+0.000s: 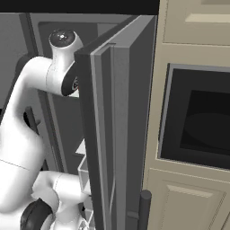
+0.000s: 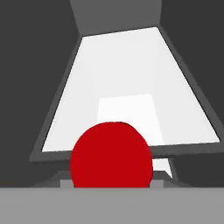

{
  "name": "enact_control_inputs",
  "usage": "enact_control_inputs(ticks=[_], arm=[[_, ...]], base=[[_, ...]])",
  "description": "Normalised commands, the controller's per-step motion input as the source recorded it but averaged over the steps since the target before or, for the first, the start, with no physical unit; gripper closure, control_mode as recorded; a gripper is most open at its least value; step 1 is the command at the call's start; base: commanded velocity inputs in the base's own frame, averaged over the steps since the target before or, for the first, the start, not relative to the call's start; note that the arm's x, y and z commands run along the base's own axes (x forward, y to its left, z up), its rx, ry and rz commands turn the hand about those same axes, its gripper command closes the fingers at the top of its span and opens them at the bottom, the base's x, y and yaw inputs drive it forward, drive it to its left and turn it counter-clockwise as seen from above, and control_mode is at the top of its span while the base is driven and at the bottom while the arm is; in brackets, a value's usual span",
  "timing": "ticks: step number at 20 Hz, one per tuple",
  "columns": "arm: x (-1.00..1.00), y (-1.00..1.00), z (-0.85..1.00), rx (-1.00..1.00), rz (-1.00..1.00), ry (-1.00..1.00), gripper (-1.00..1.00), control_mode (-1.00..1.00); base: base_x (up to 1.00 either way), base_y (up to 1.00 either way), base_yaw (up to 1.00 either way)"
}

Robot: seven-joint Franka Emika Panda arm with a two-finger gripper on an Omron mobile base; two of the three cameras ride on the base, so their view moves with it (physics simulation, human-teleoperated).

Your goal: Place the mustard and ketchup from the counter to the top shelf of the fridge. If the existing items in the fridge are on the top shelf, move them to other shelves.

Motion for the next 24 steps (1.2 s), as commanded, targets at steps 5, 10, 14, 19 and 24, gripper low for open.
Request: enact_control_inputs(ticks=[5, 10, 14, 19, 24], arm=[[1.00, -0.09, -0.23, -0.06, 0.08, 0.00, 1.00, -1.00], [1.00, 0.00, -0.34, -0.10, 0.05, 0.00, 1.00, -1.00], [0.94, -0.01, -0.37, -0.09, 0.03, 0.01, 1.00, -1.00], [0.60, -0.08, -0.59, -0.11, 0.04, 0.04, 1.00, -1.00], [0.29, -0.03, -0.73, -0.13, 0.04, 0.04, 1.00, -1.00]], base=[[0.00, 0.00, 0.00], [0.00, 0.00, 0.00], [0.00, 0.00, 0.00], [0.00, 0.00, 0.00], [0.00, 0.00, 0.00]])
